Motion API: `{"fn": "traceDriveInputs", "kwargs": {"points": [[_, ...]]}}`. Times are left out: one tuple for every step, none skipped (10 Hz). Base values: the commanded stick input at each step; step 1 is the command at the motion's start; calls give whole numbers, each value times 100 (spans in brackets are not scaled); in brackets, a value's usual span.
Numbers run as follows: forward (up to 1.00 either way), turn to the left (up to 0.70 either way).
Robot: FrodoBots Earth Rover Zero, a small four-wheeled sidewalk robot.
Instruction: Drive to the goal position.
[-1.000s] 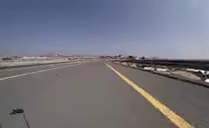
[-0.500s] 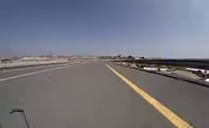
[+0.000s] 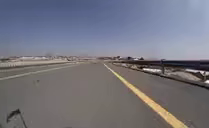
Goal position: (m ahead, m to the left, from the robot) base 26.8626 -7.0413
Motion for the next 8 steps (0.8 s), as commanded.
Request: {"fn": "traceDriveInputs", "kwargs": {"points": [[100,0],[100,0],[100,0],[100,0],[100,0],[100,0],[100,0],[100,0]]}}
